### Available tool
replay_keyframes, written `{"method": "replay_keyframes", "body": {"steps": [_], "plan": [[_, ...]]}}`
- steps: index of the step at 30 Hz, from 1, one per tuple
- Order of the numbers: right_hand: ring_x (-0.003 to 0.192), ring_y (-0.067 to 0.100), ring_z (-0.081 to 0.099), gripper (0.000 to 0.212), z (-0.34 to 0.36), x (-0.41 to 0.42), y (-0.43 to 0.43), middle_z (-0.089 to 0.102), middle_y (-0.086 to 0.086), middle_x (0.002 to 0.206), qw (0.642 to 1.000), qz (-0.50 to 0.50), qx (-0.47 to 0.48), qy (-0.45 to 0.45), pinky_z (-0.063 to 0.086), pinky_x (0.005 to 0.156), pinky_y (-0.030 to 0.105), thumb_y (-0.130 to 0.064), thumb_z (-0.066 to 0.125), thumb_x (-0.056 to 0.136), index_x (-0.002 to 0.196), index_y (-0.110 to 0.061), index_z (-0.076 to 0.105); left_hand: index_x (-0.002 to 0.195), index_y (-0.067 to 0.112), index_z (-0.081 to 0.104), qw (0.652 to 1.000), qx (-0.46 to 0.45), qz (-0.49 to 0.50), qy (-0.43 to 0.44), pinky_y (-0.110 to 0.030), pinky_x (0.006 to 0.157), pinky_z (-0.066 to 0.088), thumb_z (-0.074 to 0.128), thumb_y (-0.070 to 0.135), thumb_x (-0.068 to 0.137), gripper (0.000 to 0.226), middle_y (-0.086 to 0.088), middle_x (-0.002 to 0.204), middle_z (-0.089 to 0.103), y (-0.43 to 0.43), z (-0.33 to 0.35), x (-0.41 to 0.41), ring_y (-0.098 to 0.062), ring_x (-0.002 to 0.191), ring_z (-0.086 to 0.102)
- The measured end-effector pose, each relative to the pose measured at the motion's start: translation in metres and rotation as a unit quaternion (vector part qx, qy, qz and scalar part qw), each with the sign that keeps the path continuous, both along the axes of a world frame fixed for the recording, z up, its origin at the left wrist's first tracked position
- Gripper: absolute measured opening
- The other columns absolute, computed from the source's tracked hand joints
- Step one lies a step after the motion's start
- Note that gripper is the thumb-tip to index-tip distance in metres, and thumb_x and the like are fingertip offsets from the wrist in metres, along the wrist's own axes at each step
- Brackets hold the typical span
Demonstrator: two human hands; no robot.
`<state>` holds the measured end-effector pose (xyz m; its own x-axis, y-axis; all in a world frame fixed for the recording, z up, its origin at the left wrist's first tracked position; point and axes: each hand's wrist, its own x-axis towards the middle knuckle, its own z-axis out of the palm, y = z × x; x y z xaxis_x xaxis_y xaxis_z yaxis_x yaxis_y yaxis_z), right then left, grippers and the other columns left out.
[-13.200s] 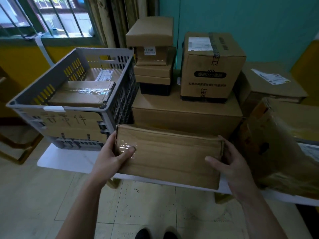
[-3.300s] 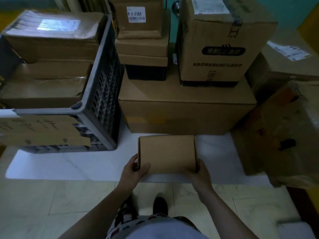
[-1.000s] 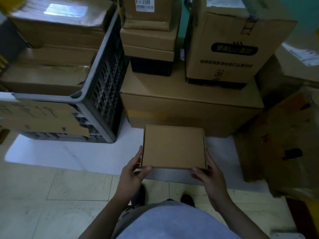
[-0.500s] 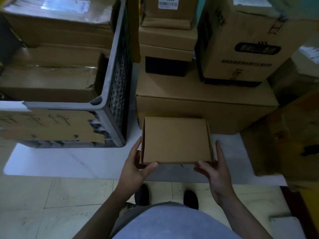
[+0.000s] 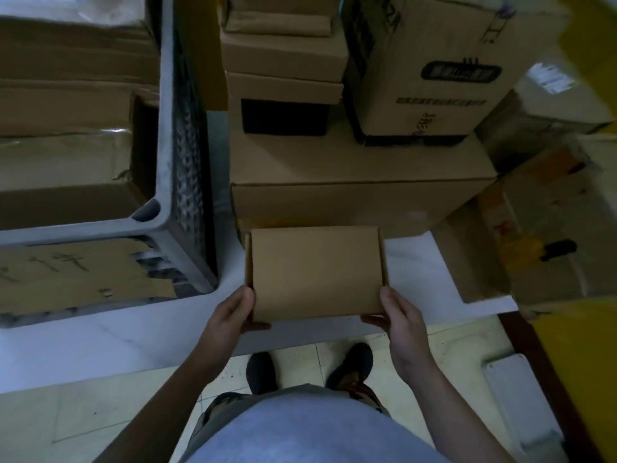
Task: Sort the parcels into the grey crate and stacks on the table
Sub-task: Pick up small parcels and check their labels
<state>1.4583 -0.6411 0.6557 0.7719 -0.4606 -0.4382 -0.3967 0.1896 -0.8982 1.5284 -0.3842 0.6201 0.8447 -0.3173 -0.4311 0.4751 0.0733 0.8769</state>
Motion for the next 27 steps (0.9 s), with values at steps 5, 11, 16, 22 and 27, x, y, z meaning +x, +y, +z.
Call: {"method": "replay_keyframes", "body": {"steps": [5, 11, 16, 22, 27], "plan": [[0.102, 0.022, 0.069, 0.028, 0.001, 0.003, -0.001, 0.074, 0.006, 0.110, 1.000, 0.001, 0.024, 0.016, 0.056, 0.088, 0.040, -0.026, 0.046, 0.102, 0.115, -0.015, 0.069, 0.121, 0.025, 0.062, 0.998, -0.027, 0.025, 0.042, -0.037, 0.078, 0.061, 0.048, 0.051, 0.090, 0.043, 0.003, 0.117, 0.074, -0.004, -0.003, 0.007, -0.026, 0.113, 0.065], [0.104, 0.027, 0.067, 0.029, -0.003, 0.012, -0.009, 0.071, 0.010, 0.114, 0.995, -0.027, 0.092, 0.034, 0.054, 0.091, 0.050, -0.023, 0.042, 0.104, 0.114, -0.015, 0.067, 0.129, 0.022, 0.057, 0.990, -0.051, 0.011, 0.132, -0.039, 0.083, 0.059, 0.024, 0.060, 0.093, 0.062, -0.001, 0.121, 0.072, -0.008, 0.004, 0.020, -0.020, 0.112, 0.067], [0.092, 0.019, 0.071, 0.029, -0.005, 0.019, -0.013, 0.074, 0.003, 0.105, 0.992, -0.026, 0.121, 0.039, 0.054, 0.086, 0.049, -0.026, 0.039, 0.105, 0.110, -0.017, 0.066, 0.131, 0.015, 0.058, 0.991, -0.038, 0.019, 0.130, -0.040, 0.084, 0.059, 0.021, 0.045, 0.106, 0.054, -0.007, 0.122, 0.071, -0.009, 0.010, 0.021, -0.024, 0.112, 0.068], [0.095, 0.030, 0.070, 0.034, -0.006, 0.024, -0.012, 0.071, 0.010, 0.113, 0.983, -0.029, 0.172, 0.051, 0.052, 0.088, 0.051, -0.034, 0.033, 0.106, 0.116, -0.019, 0.062, 0.131, 0.016, 0.058, 0.994, -0.048, 0.007, 0.098, -0.037, 0.081, 0.059, 0.038, 0.039, 0.095, 0.047, -0.004, 0.124, 0.071, -0.010, 0.009, 0.009, -0.024, 0.114, 0.067], [0.095, 0.027, 0.071, 0.036, -0.006, 0.024, -0.021, 0.071, 0.010, 0.118, 0.984, 0.019, 0.169, 0.046, 0.052, 0.079, 0.044, -0.026, 0.036, 0.105, 0.129, -0.016, 0.061, 0.126, 0.003, 0.059, 0.997, -0.027, 0.004, 0.071, -0.037, 0.082, 0.058, 0.040, 0.036, 0.095, 0.049, -0.014, 0.119, 0.070, -0.008, 0.005, 0.008, -0.031, 0.110, 0.067]]}}
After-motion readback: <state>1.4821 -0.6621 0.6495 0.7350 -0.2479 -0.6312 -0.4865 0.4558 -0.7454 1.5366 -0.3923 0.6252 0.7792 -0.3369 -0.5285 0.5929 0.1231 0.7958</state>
